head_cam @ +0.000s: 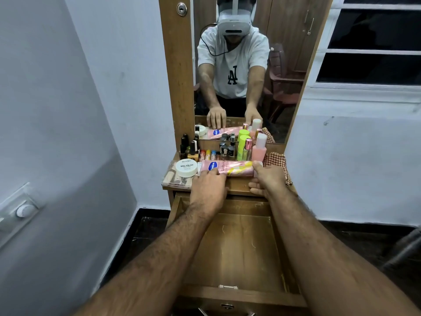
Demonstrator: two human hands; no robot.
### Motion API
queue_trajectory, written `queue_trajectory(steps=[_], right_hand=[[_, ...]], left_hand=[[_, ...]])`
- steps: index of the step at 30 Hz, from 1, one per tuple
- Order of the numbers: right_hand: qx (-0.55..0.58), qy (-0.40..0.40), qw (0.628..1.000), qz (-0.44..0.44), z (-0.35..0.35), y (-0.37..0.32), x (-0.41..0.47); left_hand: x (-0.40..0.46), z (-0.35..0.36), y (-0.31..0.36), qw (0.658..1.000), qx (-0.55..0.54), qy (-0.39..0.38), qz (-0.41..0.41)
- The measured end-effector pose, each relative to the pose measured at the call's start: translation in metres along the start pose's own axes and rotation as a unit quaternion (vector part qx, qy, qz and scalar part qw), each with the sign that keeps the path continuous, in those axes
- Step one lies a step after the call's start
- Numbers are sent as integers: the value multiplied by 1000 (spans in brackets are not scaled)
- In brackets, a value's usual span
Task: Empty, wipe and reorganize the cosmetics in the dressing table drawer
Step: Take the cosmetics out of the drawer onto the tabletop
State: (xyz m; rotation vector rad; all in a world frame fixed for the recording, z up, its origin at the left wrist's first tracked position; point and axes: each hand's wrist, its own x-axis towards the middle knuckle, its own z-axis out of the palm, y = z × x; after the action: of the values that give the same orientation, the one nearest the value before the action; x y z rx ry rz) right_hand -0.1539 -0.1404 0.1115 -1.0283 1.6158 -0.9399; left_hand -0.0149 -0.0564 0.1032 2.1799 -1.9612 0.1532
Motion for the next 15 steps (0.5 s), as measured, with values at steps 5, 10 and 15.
queue_trajectory(steps=[5,10,15], right_hand=[[-107,14,993,-50,-5,3,-4],[-116,14,992,-49,-2,8,2],[-138,19,988,-70,-5,9,-5]], left_hand=[[-1,0,2,1000,9,-14,-6],[-2,1,2,1000,11,-16,-8],[-6,0,3,1000,1,-12,-13]])
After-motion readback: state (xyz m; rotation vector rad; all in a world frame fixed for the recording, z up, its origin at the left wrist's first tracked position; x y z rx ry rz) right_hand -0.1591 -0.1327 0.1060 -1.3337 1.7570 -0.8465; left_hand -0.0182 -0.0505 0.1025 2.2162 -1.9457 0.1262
